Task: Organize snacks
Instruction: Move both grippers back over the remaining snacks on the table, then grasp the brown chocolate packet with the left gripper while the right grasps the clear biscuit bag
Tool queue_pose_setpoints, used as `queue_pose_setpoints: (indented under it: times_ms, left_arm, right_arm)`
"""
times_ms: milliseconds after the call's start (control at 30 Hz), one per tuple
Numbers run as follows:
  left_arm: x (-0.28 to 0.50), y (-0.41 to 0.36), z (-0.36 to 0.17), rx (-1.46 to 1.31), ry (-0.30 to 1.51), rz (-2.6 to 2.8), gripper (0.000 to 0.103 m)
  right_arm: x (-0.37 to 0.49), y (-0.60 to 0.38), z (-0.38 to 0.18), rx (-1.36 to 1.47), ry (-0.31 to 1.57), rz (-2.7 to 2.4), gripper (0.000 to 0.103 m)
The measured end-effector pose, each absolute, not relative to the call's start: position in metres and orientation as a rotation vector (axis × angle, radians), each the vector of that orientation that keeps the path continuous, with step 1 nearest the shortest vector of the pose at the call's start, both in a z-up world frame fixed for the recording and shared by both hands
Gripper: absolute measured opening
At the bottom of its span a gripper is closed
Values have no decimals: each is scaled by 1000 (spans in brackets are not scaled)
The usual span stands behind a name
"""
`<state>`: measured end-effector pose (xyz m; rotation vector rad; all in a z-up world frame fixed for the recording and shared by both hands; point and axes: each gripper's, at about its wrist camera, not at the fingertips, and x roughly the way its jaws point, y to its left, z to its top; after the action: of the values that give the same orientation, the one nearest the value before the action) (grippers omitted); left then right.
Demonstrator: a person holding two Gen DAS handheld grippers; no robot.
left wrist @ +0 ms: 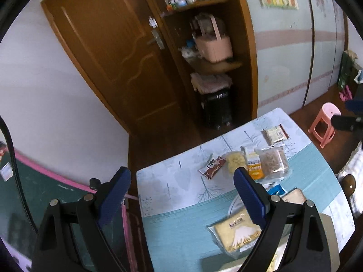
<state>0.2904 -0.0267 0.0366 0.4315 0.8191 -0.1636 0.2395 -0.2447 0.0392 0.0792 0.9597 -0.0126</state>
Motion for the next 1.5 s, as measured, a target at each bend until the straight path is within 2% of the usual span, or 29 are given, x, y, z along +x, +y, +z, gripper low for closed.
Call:
queue_pose_setpoints:
  times_ms: [167, 300, 633, 800, 1033, 1167, 1500]
  left_arm:
    - [343, -46, 16, 557, 806, -208, 92]
    - [381, -63, -22, 617, 831, -230, 91]
    - [426, -67, -170, 732, 1005, -272, 91]
    - [439, -61, -215, 738, 1071, -291, 91]
    - [453, -61, -242, 707, 1137, -326, 91]
    - [453, -68, -257, 730, 1157, -345, 91]
    - [472, -71, -265, 642, 1177, -340, 92]
  right_arm:
    - [296, -251, 35, 86, 1008, -27, 73]
    - [331, -256, 7, 104, 1046, -67, 73]
    - [362, -260, -150, 259, 1297, -73, 73]
    - [362, -254, -208, 297, 1408, -88, 73]
    - [367, -252, -230, 310, 1410, -178, 75]
    - [367, -253, -243, 299, 1427, -186, 81]
    - [354, -265, -243, 286, 1402, -198, 80]
